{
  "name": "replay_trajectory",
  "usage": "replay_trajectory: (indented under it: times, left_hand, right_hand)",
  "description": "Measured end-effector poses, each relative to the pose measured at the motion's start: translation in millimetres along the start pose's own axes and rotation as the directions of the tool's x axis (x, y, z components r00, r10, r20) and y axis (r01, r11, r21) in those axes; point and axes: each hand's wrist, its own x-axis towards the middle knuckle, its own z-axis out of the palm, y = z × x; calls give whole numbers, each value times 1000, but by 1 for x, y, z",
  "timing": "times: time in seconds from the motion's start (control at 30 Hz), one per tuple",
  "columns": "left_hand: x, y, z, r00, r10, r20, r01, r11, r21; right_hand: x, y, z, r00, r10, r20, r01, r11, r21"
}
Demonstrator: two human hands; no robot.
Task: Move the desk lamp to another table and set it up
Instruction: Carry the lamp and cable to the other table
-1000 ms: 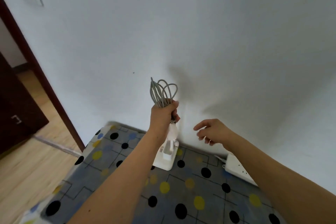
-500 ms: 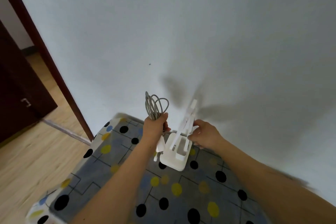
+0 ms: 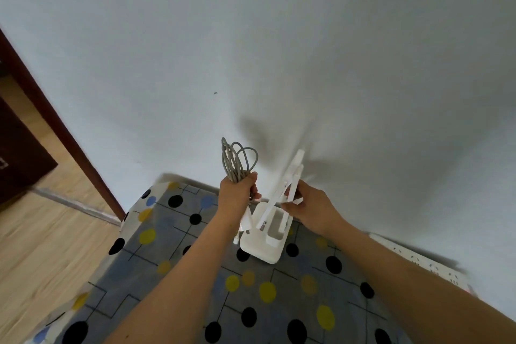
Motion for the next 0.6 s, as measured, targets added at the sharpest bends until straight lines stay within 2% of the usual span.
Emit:
replay_trajectory:
  times: [0.13,0.37,0.6]
  left_hand:
    - [-4,-6,14,998,6,55,-8,999,42]
    - [-21,-19,54,982,20,189,-40,994,105]
    - [-76,-18,143,910,28,414,-85,989,121]
  right_hand:
    - [-17,6,-15,997,41,-67,-34,994,100]
    - [-64,27,-40,974,107,-202,-89,992,93]
    - [-148,65,-92,883,267,-385,-227,963,148]
